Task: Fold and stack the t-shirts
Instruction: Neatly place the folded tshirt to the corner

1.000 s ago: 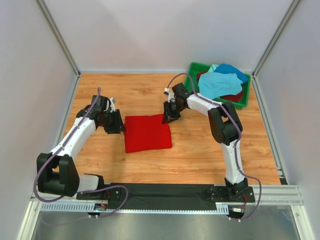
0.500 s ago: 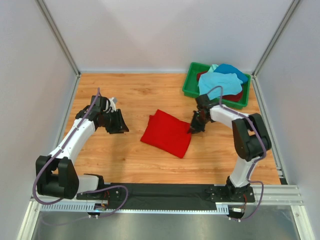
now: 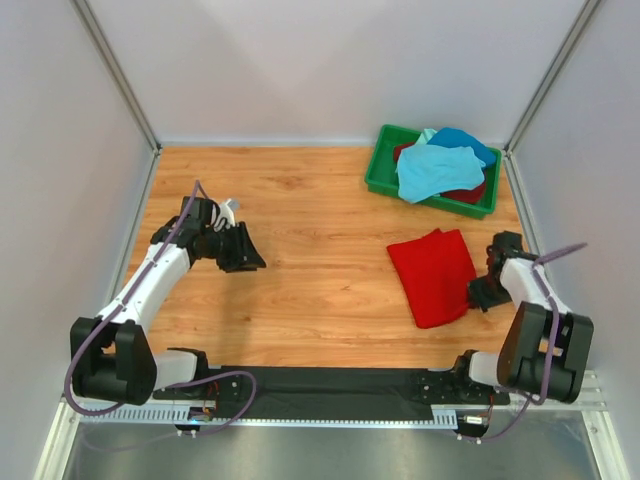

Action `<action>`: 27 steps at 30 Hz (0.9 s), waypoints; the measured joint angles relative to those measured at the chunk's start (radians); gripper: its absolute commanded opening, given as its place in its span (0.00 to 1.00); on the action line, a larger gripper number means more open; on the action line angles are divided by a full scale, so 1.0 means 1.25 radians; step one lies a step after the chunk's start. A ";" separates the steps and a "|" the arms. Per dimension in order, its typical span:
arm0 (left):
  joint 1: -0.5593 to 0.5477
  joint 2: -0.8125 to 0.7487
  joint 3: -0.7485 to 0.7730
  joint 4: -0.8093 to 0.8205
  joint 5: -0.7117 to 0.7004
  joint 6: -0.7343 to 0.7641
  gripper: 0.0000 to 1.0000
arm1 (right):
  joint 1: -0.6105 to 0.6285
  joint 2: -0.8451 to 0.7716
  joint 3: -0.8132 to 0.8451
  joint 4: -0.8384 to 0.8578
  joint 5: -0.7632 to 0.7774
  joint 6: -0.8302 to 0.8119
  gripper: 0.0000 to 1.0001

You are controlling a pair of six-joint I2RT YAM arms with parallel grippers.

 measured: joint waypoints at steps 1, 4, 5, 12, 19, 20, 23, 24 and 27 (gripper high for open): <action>0.000 0.000 0.000 0.002 0.005 -0.002 0.43 | -0.034 -0.025 -0.014 -0.011 0.011 0.002 0.00; 0.000 0.000 0.000 0.009 0.021 -0.004 0.43 | -0.153 -0.096 -0.039 -0.052 0.040 -0.005 0.00; 0.000 0.000 0.000 0.011 0.025 -0.005 0.42 | -0.183 -0.108 -0.040 -0.059 0.044 -0.012 0.00; 0.000 0.000 0.000 0.016 0.036 -0.009 0.42 | -0.267 -0.077 -0.034 -0.075 0.078 -0.094 0.00; 0.000 0.004 0.000 0.016 0.040 -0.009 0.42 | -0.405 -0.075 -0.019 -0.083 0.117 -0.166 0.00; 0.000 0.006 0.000 0.017 0.041 -0.011 0.42 | -0.425 -0.075 -0.016 -0.080 0.119 -0.173 0.00; 0.000 0.013 0.000 0.018 0.043 -0.013 0.42 | -0.477 -0.076 -0.016 -0.077 0.131 -0.187 0.01; 0.000 0.015 0.000 0.018 0.044 -0.014 0.42 | -0.490 -0.077 -0.016 -0.077 0.137 -0.188 0.00; 0.000 0.020 0.000 0.018 0.044 -0.014 0.42 | -0.526 -0.097 -0.025 -0.064 0.155 -0.193 0.00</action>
